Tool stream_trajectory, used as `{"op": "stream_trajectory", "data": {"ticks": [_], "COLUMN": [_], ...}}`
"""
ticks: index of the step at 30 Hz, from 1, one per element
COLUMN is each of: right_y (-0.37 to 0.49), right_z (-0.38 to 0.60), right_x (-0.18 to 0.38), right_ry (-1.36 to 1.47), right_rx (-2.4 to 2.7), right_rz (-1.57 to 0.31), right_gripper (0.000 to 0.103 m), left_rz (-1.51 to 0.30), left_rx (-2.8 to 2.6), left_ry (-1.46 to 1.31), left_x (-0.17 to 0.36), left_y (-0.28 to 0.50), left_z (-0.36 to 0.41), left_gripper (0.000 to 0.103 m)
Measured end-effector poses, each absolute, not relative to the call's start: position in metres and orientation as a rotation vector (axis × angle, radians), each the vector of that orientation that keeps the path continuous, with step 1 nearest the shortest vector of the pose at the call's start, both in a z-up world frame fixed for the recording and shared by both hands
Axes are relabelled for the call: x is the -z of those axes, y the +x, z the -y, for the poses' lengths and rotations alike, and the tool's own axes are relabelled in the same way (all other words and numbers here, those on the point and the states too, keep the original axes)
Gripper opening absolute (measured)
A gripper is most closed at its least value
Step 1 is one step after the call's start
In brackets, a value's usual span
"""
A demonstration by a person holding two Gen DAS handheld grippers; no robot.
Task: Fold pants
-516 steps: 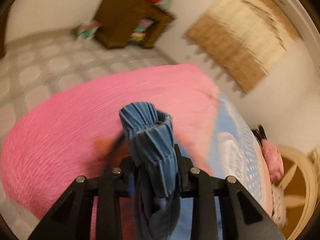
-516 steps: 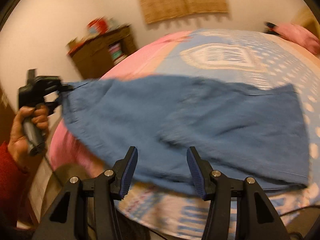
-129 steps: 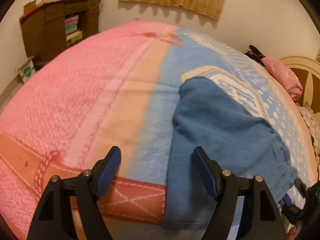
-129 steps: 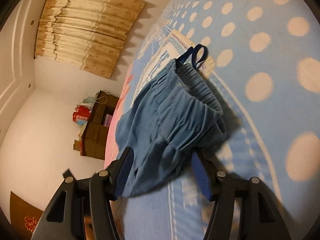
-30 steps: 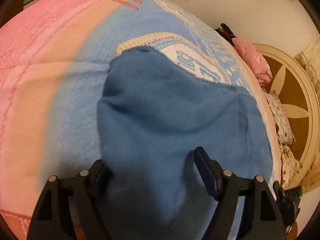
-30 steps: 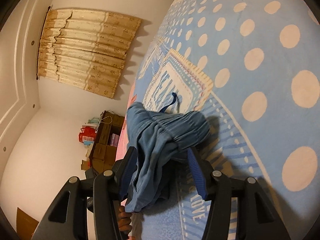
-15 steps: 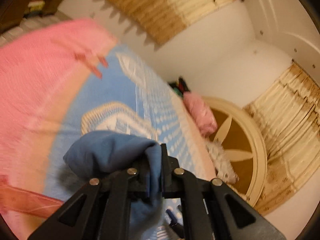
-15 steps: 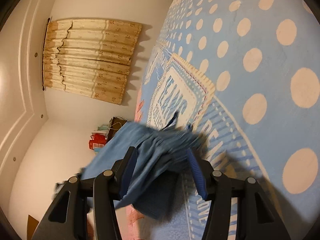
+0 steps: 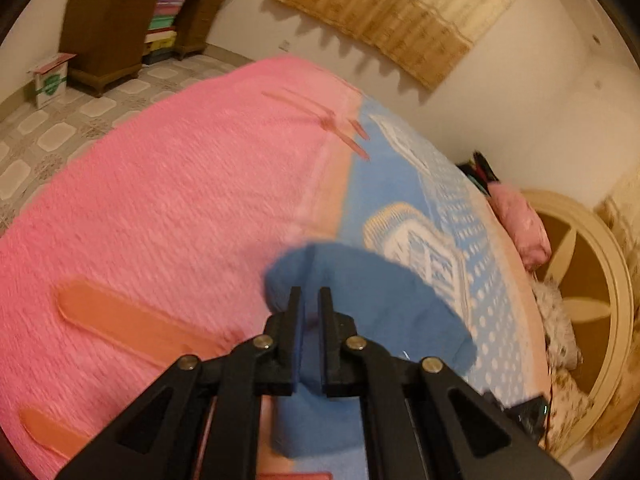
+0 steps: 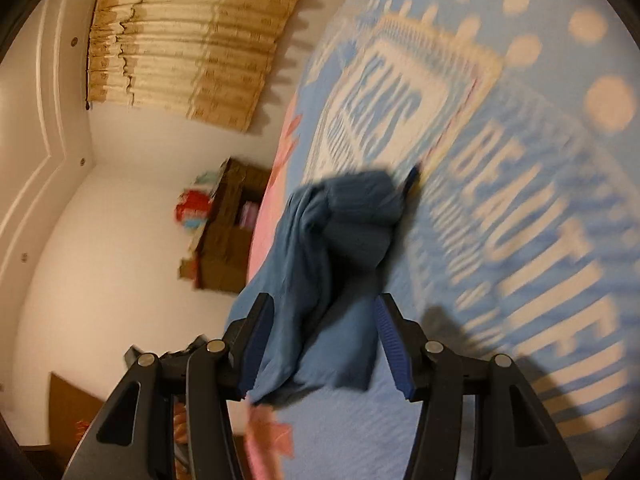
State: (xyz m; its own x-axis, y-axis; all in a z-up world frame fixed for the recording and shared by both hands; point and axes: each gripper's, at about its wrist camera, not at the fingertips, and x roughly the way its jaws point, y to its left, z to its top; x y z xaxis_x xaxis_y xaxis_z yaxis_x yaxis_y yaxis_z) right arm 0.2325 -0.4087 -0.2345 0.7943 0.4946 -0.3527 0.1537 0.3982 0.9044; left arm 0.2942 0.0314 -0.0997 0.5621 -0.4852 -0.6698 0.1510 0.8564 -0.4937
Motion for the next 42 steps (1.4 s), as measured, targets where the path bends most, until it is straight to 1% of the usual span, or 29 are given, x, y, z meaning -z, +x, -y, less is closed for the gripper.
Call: {"op": "stream_trajectory", "data": {"ticks": [1, 2, 4, 6, 8, 9, 11, 14, 15, 17, 19, 21, 23, 24, 25, 26, 27, 28, 29, 30, 31, 32, 33, 34, 35, 36, 37, 39, 42], "right_y": [0.237, 0.242, 0.259, 0.273, 0.29, 0.304, 0.32, 0.343, 0.351, 0.355, 0.351, 0.333, 0.314, 0.299, 0.29, 0.286, 0.284, 0.282, 0.277, 0.268, 0.256, 0.253, 0.248, 0.244, 0.239, 0.236, 0.233, 0.233, 0.248], "right_z": [0.407, 0.407, 0.407, 0.405, 0.398, 0.392, 0.384, 0.367, 0.358, 0.347, 0.342, 0.336, 0.325, 0.32, 0.309, 0.303, 0.287, 0.28, 0.278, 0.281, 0.286, 0.288, 0.292, 0.298, 0.306, 0.312, 0.321, 0.332, 0.352], "right_x": [0.233, 0.232, 0.232, 0.233, 0.232, 0.231, 0.231, 0.214, 0.202, 0.183, 0.16, 0.136, 0.133, 0.144, 0.166, 0.18, 0.211, 0.232, 0.257, 0.274, 0.28, 0.276, 0.267, 0.258, 0.249, 0.244, 0.238, 0.234, 0.247], "right_ry": [1.14, 1.128, 1.168, 1.226, 1.226, 1.181, 1.144, 1.025, 0.982, 0.994, 1.067, 1.12, 1.164, 1.199, 1.194, 1.161, 1.087, 1.076, 1.117, 1.219, 1.305, 1.3, 1.277, 1.276, 1.298, 1.315, 1.34, 1.366, 1.491], "right_rx": [-0.23, -0.226, -0.274, -0.326, -0.337, -0.295, -0.267, -0.278, -0.274, -0.306, -0.37, -0.435, -0.446, -0.43, -0.378, -0.339, -0.269, -0.236, -0.21, -0.229, -0.275, -0.284, -0.297, -0.316, -0.318, -0.319, -0.323, -0.306, -0.246], "right_rz": [-0.66, -0.663, -0.674, -0.663, -0.668, -0.724, -0.76, -0.771, -0.797, -0.785, -0.713, -0.575, -0.475, -0.443, -0.486, -0.541, -0.669, -0.745, -0.812, -0.807, -0.756, -0.749, -0.735, -0.689, -0.626, -0.584, -0.526, -0.499, -0.511], "right_gripper": [0.054, 0.054, 0.057, 0.066, 0.072, 0.072, 0.071, 0.007, 0.007, 0.007, 0.007, 0.007, 0.007, 0.007, 0.007, 0.009, 0.01, 0.011, 0.015, 0.015, 0.017, 0.033, 0.053, 0.064, 0.078, 0.084, 0.085, 0.086, 0.086], "left_rz": [-0.9, -0.901, -0.92, -0.941, -0.975, -0.988, -1.006, -0.978, -0.976, -0.967, -0.964, -0.926, -0.88, -0.849, -0.825, -0.813, -0.813, -0.819, -0.825, -0.83, -0.835, -0.84, -0.844, -0.842, -0.84, -0.834, -0.828, -0.813, -0.825], "left_rx": [0.413, 0.423, 0.452, 0.508, 0.554, 0.576, 0.583, 0.49, 0.442, 0.381, 0.347, 0.327, 0.247, 0.201, 0.163, 0.137, 0.13, 0.13, 0.133, 0.133, 0.135, 0.144, 0.157, 0.177, 0.193, 0.234, 0.267, 0.359, 0.423], "left_ry": [-0.402, -0.397, -0.41, -0.452, -0.462, -0.453, -0.427, -0.412, -0.394, -0.397, -0.447, -0.556, -0.573, -0.571, -0.575, -0.586, -0.598, -0.606, -0.61, -0.601, -0.58, -0.552, -0.53, -0.521, -0.525, -0.544, -0.554, -0.542, -0.447], "left_x": [0.102, 0.099, 0.109, 0.114, 0.123, 0.127, 0.136, 0.151, 0.154, 0.159, 0.162, 0.158, 0.15, 0.145, 0.143, 0.14, 0.14, 0.142, 0.142, 0.143, 0.143, 0.142, 0.141, 0.139, 0.139, 0.137, 0.134, 0.129, 0.125], "left_y": [0.288, 0.276, 0.261, 0.242, 0.237, 0.238, 0.242, 0.258, 0.264, 0.276, 0.282, 0.283, 0.281, 0.28, 0.28, 0.28, 0.28, 0.281, 0.281, 0.28, 0.279, 0.278, 0.277, 0.276, 0.277, 0.275, 0.274, 0.273, 0.271], "left_z": [-0.021, -0.019, -0.001, 0.005, 0.019, 0.027, 0.037, 0.032, 0.03, 0.02, 0.003, -0.022, -0.046, -0.056, -0.07, -0.078, -0.083, -0.087, -0.091, -0.092, -0.092, -0.089, -0.086, -0.082, -0.081, -0.075, -0.068, -0.051, -0.021], "left_gripper": [0.005, 0.008, 0.009, 0.01, 0.012, 0.012, 0.012, 0.012, 0.012, 0.012, 0.012, 0.012, 0.012, 0.012, 0.012, 0.012, 0.012, 0.012, 0.012, 0.012, 0.012, 0.012, 0.012, 0.012, 0.012, 0.012, 0.012, 0.012, 0.012]}}
